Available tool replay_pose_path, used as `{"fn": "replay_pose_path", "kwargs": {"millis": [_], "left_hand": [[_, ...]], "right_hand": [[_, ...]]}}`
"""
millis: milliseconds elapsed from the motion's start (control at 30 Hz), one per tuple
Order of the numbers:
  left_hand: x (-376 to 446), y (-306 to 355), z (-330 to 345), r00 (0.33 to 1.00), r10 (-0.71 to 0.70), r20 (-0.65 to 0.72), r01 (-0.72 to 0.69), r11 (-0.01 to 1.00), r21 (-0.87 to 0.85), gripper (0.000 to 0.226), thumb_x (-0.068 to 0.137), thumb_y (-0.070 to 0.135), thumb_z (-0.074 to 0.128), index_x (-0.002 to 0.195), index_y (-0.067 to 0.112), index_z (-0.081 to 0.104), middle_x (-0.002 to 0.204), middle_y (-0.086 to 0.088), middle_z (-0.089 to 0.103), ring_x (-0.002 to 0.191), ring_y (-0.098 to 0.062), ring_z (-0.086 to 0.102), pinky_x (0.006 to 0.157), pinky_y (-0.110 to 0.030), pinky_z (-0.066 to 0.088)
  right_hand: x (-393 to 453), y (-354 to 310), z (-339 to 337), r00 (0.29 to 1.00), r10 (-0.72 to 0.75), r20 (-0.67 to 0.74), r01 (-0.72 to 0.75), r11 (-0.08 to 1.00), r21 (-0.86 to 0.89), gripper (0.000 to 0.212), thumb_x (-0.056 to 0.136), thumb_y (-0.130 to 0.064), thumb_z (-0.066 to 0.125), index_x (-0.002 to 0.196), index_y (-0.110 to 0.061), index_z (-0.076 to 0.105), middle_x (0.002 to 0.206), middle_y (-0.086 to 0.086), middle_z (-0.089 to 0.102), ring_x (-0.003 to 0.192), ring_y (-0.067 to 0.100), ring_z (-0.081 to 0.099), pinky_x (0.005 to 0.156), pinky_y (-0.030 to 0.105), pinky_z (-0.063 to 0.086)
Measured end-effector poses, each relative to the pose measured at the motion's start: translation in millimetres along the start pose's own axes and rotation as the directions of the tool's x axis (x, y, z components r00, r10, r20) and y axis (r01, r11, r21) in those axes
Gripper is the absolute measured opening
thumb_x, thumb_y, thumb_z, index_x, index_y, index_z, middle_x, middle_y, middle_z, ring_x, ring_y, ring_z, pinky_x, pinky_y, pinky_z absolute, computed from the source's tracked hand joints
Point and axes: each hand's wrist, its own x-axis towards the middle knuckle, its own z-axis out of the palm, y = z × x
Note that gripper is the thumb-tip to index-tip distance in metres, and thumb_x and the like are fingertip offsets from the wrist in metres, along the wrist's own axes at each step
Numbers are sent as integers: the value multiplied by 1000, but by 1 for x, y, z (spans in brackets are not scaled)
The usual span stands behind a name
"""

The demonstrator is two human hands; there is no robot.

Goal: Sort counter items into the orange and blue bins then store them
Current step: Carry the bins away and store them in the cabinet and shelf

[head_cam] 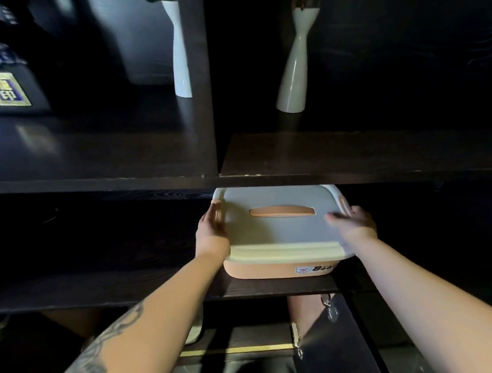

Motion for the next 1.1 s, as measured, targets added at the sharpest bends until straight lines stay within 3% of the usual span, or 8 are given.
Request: {"fn": "replay_pose_path", "kwargs": {"millis": [133,300,367,500,733,900,1000,1100], "left_hand": [[-14,-10,-24,993,-119,1,119,987,-106,79,76,-15,31,140,29,45,134,-3,55,116,-22,54,98,-30,45],[-50,-37,-70,999,-43,-8,43,998,-48,55,91,-1,37,137,27,48,88,-3,66,60,-8,50,56,-21,42],[-68,-47,-90,998,-56,-10,55,996,-74,55,92,1,38,137,32,46,88,10,65,73,-9,58,68,-25,49],[-103,-69,-129,995,-99,-18,96,989,-115,62,92,1,39,144,35,34,132,9,52,115,-14,50,99,-35,43],[-172,-122,-177,973,-127,-194,99,984,-149,62,88,2,46,135,42,45,117,28,56,114,-4,49,97,-28,39],[-213,-162,-185,953,-190,-235,169,980,-110,64,83,1,53,131,44,48,112,31,60,111,3,54,96,-29,43],[-228,-200,-177,921,-315,-228,300,949,-100,68,77,-3,51,132,37,51,119,0,65,115,-27,57,97,-42,46],[-240,-239,-160,900,-404,-165,390,914,-110,70,74,-12,50,126,34,56,116,2,65,112,-22,57,87,-32,45]], "right_hand": [[-28,17,7,1000,-22,-18,25,990,139,67,73,-37,78,128,-8,53,121,13,63,109,30,62,95,40,50],[-82,35,22,997,-66,51,49,959,280,59,71,-31,81,120,-11,56,110,7,67,102,29,64,92,43,51],[-107,41,30,994,-72,82,39,938,343,53,71,-28,81,116,-15,56,102,5,67,95,25,64,86,39,52],[-166,50,48,995,-94,33,72,906,416,53,73,-26,81,119,-26,55,97,-4,66,90,19,63,80,36,51],[-268,89,88,997,-66,34,32,790,612,52,71,-10,81,97,-49,58,96,-22,65,88,2,63,75,23,50],[-286,118,104,994,-75,82,20,843,537,63,68,-11,82,116,-44,57,112,-11,64,102,10,63,87,32,52],[-285,141,120,993,-45,112,-4,915,403,56,67,-21,82,112,-46,58,104,-16,65,95,6,63,85,32,52],[-274,178,140,978,-46,204,-22,947,320,47,67,-19,82,94,-52,62,94,-17,68,89,5,64,80,30,51]]}}
